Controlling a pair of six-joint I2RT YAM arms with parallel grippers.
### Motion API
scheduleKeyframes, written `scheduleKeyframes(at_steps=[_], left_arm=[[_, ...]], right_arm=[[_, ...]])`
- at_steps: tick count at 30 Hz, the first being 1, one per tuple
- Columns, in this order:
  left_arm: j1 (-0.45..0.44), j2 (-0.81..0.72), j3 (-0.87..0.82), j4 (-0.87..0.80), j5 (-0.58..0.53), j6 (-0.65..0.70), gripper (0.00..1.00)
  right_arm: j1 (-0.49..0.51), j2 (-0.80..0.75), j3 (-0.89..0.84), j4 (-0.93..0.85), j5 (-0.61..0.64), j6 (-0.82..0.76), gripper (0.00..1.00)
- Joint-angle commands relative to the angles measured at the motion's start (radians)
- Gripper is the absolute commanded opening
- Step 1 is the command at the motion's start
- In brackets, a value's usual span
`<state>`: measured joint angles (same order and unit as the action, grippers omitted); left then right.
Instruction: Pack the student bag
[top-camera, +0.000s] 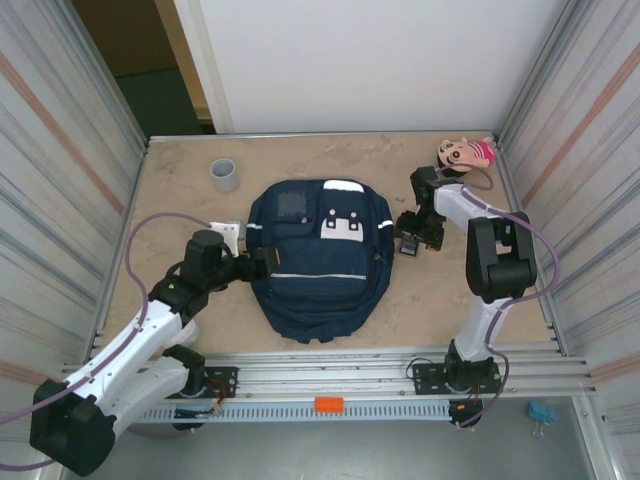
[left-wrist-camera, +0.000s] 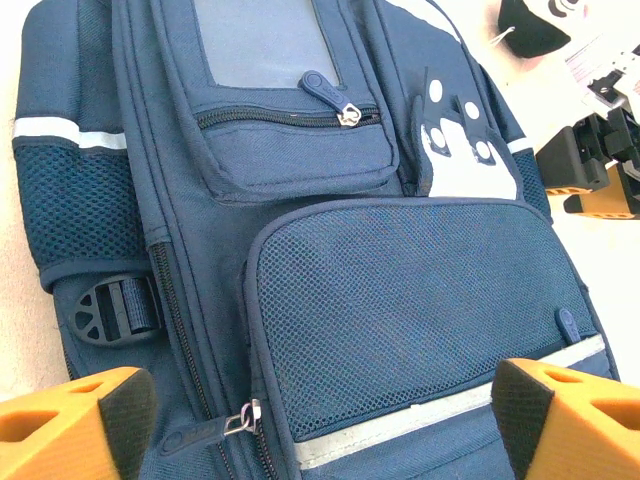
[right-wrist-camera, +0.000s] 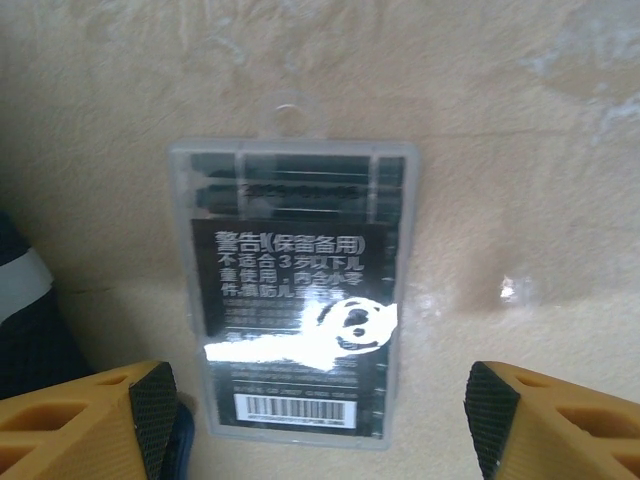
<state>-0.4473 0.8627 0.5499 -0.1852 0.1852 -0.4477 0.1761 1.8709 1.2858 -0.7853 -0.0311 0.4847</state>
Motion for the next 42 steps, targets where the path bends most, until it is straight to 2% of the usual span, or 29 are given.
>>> scheduleKeyframes(at_steps=[1,4,9,11,16,19,22,24,27,29,32,35,40,42], left_arm=[[-0.004,-0.027,0.028,-0.016,-0.015,0.020,0.89],[-0.004,-0.030,0.028,-0.017,-0.016,0.021,0.89],[-0.004,-0.021,0.030,-0.011,-0.016,0.021,0.89],[-0.004,-0.016,0.031,-0.010,-0.012,0.021,0.89],[-0.004,-0.010,0.035,-0.007,-0.015,0.039,0.89],[-0.007,-0.002,0.042,0.005,-0.006,0.094,0.88],[-0.033,0.020,0.071,0.002,-0.011,0.204,0.87],[-0.084,0.045,0.107,-0.022,-0.047,0.326,0.83],[-0.218,0.101,0.159,-0.085,-0.146,0.577,0.81],[-0.304,0.160,0.188,-0.140,-0.174,0.746,0.80],[-0.391,0.268,0.222,-0.196,-0.218,0.915,0.80],[-0.421,0.381,0.255,-0.204,-0.273,0.992,0.81],[-0.421,0.515,0.325,-0.171,-0.362,0.992,0.82],[-0.421,0.529,0.337,-0.135,-0.371,0.979,0.79]], right_arm=[[0.013,0.040,0.023,-0.013,-0.021,-0.023,0.77],[0.012,0.058,0.021,-0.023,0.024,-0.027,0.74],[0.007,0.088,0.018,-0.025,0.036,-0.038,0.65],[0.004,0.105,0.019,-0.030,0.041,-0.047,0.65],[-0.022,0.121,-0.005,-0.003,-0.027,-0.066,0.60],[-0.031,0.090,-0.032,0.023,-0.054,-0.074,0.57],[-0.044,-0.004,-0.091,0.097,-0.120,-0.077,0.54],[-0.056,-0.089,-0.143,0.163,-0.184,-0.076,0.53],[-0.084,-0.220,-0.239,0.269,-0.262,-0.064,0.51],[-0.113,-0.304,-0.320,0.360,-0.333,-0.042,0.50],[-0.146,-0.389,-0.423,0.474,-0.413,-0.020,0.50],[-0.153,-0.443,-0.488,0.534,-0.445,-0.020,0.50],[-0.151,-0.504,-0.559,0.599,-0.495,-0.020,0.50],[-0.145,-0.521,-0.574,0.609,-0.497,-0.025,0.49]])
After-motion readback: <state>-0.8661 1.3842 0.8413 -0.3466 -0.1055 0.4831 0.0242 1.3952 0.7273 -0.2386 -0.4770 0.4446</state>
